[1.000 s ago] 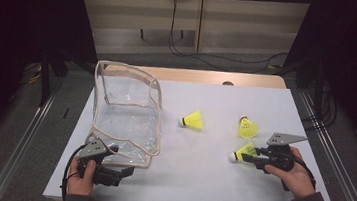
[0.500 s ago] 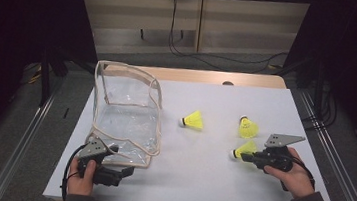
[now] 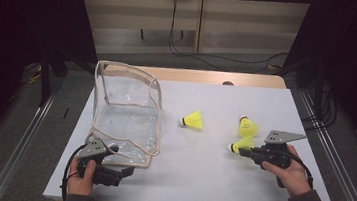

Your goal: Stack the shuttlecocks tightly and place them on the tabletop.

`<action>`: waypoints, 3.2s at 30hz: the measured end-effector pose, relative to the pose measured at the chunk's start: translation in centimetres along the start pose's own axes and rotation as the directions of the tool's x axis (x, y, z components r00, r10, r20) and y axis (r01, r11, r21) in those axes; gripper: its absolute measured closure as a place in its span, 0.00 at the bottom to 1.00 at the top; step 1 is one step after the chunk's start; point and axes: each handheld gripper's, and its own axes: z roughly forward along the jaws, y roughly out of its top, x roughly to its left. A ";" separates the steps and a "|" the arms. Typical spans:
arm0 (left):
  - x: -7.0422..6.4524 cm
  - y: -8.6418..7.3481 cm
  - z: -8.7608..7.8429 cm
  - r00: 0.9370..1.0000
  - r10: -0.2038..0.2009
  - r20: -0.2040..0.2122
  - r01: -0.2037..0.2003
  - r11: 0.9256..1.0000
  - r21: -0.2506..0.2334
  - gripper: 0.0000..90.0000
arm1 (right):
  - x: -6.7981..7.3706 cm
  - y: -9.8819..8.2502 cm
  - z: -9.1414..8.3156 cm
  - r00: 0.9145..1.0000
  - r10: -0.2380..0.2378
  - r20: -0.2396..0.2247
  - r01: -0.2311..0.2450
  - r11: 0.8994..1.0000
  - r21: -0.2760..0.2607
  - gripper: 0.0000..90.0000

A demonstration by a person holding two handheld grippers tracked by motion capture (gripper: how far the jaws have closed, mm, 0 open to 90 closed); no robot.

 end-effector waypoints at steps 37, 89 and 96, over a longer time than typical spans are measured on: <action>0.0 0.0 0.0 1.000 -0.001 -0.003 0.001 1.000 -0.001 0.05 | 0.5 2.3 2.5 1.000 0.011 0.001 -0.011 0.999 -0.051 0.97; 0.1 -0.1 0.0 1.000 -0.003 0.007 0.003 1.000 -0.006 0.05 | -0.3 4.6 3.9 0.999 0.039 0.024 -0.037 0.997 -0.063 0.97; 0.1 -0.1 0.0 1.000 -0.002 0.006 0.002 1.000 -0.006 0.05 | -0.4 4.7 4.1 0.998 0.052 0.027 -0.049 0.996 -0.071 0.97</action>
